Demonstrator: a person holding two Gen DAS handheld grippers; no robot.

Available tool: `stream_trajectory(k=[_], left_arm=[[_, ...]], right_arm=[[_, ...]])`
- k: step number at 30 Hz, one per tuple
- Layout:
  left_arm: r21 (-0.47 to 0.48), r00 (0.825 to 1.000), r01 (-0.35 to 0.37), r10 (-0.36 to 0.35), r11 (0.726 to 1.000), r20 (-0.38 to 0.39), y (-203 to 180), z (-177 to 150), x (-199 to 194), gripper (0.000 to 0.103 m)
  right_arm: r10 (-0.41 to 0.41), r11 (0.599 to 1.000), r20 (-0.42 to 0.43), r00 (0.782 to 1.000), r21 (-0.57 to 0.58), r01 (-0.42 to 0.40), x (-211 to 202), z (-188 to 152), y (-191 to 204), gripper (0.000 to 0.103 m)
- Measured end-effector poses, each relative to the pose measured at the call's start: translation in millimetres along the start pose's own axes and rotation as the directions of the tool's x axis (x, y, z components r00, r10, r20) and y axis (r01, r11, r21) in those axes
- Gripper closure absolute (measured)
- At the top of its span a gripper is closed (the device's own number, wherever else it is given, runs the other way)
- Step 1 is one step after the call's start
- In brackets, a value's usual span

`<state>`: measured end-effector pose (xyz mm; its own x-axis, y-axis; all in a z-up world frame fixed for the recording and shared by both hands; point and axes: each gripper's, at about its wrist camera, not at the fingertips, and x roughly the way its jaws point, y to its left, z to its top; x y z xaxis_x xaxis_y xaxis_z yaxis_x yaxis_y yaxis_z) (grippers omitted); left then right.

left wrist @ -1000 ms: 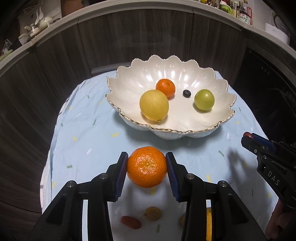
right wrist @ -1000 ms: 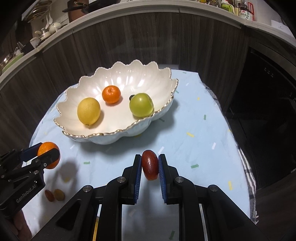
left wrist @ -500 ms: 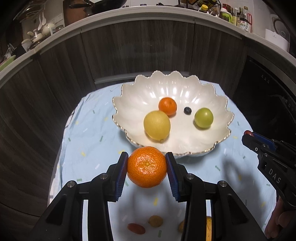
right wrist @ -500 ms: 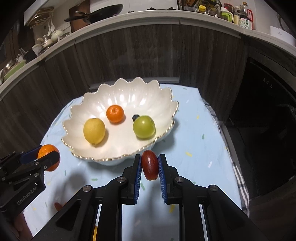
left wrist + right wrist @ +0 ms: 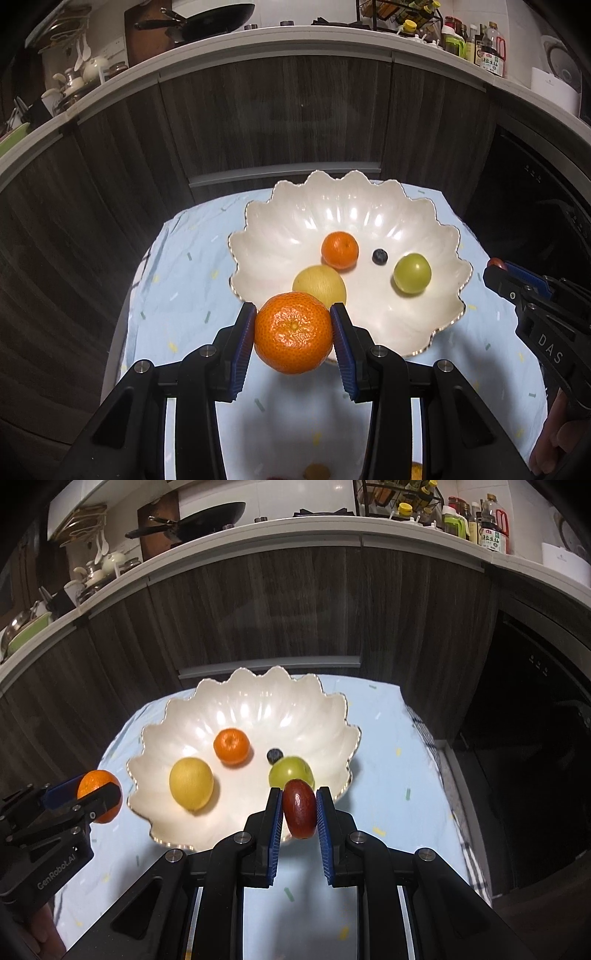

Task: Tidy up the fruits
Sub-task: 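Carry the mandarin and red tomato over the white bowl with both tools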

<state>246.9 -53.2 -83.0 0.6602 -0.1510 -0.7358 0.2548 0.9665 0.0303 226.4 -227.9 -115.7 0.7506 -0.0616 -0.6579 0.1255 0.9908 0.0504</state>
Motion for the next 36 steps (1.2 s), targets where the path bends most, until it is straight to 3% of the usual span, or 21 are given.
stream_trajectory(k=[16, 36], left_arm=[[-0.008, 1.0, -0.017, 0.017, 1.0, 0.008, 12, 36, 32, 0.063], [0.001, 1.0, -0.009, 0.009, 1.0, -0.009, 14, 62, 81, 0.063]], right_arm=[[-0.026, 1.0, 0.02, 0.999, -0.004, 0.026, 31, 34, 3, 0.084], [-0.049, 0.999, -0.019, 0.999, 0.001, 0.049, 82, 54, -3, 0.084]])
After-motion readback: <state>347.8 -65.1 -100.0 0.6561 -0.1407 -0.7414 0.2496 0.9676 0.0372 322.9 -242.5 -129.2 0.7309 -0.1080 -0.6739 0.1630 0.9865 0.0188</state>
